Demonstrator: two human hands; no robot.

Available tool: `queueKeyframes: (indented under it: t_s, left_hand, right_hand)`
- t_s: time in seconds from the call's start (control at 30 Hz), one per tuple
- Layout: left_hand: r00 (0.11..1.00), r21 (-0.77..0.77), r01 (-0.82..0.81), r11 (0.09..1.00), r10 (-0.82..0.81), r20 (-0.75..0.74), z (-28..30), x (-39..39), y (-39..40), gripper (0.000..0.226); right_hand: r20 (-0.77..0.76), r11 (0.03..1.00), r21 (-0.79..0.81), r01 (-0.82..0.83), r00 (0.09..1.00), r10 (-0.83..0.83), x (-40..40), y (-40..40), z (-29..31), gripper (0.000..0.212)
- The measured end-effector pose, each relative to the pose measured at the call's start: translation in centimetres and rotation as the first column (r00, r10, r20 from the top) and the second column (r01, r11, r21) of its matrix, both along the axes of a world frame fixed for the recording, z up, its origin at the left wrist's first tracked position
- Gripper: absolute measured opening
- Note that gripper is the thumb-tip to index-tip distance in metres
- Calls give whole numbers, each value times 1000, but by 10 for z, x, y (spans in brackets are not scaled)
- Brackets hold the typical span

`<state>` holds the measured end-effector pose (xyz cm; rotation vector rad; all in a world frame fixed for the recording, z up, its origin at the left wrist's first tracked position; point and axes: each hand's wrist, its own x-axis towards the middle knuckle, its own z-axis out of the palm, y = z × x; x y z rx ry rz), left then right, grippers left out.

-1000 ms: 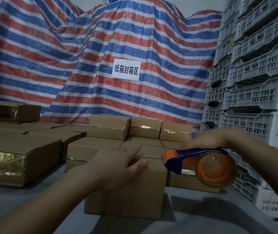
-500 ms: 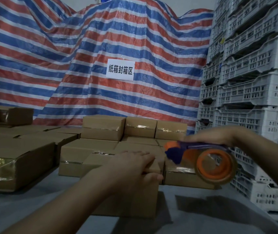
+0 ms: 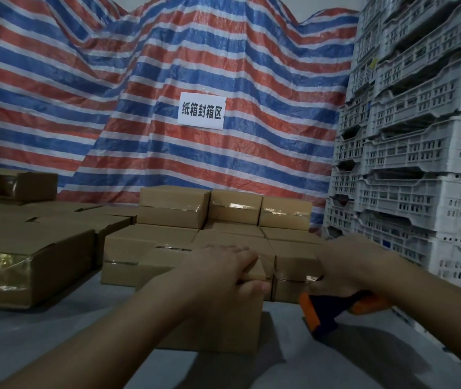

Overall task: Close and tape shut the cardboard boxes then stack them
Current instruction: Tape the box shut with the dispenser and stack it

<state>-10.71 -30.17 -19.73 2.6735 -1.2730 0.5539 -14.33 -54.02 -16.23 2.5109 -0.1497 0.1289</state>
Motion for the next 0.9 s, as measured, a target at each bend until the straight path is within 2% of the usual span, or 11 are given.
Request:
queueKeyframes:
  t_s: [0.1,0.23,0.37,0.5,0.6,0.7,0.77,0.8,0.83,0.9]
  left_hand:
    - [1000,15,-7,1000,7,-4,1,2,-2,64]
    - [1000,7,-4,1000,4,5,-2,5,-2,66]
    - [1000,-4,1,1000,-1,1,-4,8,-3,67]
    - [1000,-16,12,1000,-12,10,-6,9,-2,66]
    - [1000,-9,10,1000,-9,8,-6,9,-2,65]
    - [1000,0,7,1000,-7,2,-4,8,-2,65]
    - [1000,7,4,1000,-4,0,-4,8,-2,66]
    - [1000,9,1,1000,-1,-2,-4,8,-2,66]
    - [1000,9,-2,1000,2,-3,-5,8,-2,66]
    - [1000,1,-2,1000,2,-5,-5,8,-3,66]
  right_hand:
    - [182,999,52,-17,983,7,-11,-12,-15,53]
    - [312,998,44,-33,950,18,-14,-26,-39,60]
    - [349,989,147,5,935,-57,-16,-30,-61,73]
    - [347,951,311,2,931,-115,-20,-29,-79,67]
    - [350,947,321,-3,929,-116,-22,-26,-87,64]
    - [380,947,319,26,912,-154,-22,-19,-71,81]
    - [473,913,402,-74,870,-137,-22,-8,-48,90]
    - [527,853,487,-188,842,-115,-21,-1,-35,88]
    - [569,725,605,-329,815,-105,-18,8,-22,82]
    - [583,329,788,-520,802,-129,-9,32,3,67]
